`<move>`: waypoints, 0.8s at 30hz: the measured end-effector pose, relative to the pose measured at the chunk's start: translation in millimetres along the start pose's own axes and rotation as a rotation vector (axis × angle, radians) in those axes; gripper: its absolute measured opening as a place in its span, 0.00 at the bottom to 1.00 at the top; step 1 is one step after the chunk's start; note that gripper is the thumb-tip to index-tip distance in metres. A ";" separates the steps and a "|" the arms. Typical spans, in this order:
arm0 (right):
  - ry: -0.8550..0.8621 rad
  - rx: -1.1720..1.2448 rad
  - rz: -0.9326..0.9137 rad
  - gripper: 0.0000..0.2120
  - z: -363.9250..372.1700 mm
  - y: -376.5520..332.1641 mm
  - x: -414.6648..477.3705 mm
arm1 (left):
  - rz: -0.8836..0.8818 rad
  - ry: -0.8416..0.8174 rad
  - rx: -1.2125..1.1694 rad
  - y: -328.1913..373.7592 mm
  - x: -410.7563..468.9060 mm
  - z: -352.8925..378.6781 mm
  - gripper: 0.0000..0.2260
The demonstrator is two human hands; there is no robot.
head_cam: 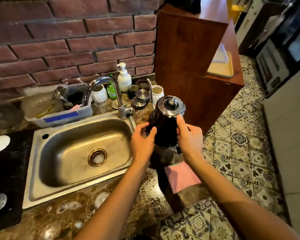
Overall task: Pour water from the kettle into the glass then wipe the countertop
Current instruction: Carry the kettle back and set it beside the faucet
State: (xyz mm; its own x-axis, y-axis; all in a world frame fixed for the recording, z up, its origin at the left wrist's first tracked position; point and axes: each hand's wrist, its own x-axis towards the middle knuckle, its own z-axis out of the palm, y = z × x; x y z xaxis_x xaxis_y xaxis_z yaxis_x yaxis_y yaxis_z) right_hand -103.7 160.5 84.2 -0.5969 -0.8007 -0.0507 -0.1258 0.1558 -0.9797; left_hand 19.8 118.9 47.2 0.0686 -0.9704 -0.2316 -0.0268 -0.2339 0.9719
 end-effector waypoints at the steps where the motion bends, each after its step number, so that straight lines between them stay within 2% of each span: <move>1: -0.008 0.000 -0.006 0.34 -0.2 -0.6 6.4 | 0.007 0.010 -0.006 0.8 4.1 4.3 0.14; 4: -0.017 -0.008 -0.025 0.31 0.2 -1.0 25.2 | 0.000 0.038 -0.016 2.8 13.0 17.0 0.14; 9: -0.085 -0.071 -0.080 0.35 2.4 5.3 58.8 | -0.048 0.092 -0.025 -3.8 29.2 35.0 0.13; 14: -0.133 -0.075 -0.097 0.35 4.9 21.6 90.1 | -0.128 0.063 -0.110 -10.2 40.4 60.6 0.20; 19: -0.153 -0.139 -0.090 0.32 11.3 49.0 125.9 | -0.162 0.090 -0.128 -15.7 59.0 93.8 0.27; 24: -0.179 -0.138 -0.116 0.32 21.1 74.4 155.2 | -0.169 0.103 -0.101 -31.0 83.2 118.5 0.30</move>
State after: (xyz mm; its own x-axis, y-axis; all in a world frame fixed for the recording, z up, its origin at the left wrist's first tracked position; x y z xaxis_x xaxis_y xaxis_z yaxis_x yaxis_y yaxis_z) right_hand -189.0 35.7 -0.7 -0.4240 -0.9055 0.0156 -0.2996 0.1240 -0.9460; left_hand -91.8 38.3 -7.2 0.1653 -0.9055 -0.3908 0.0932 -0.3801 0.9202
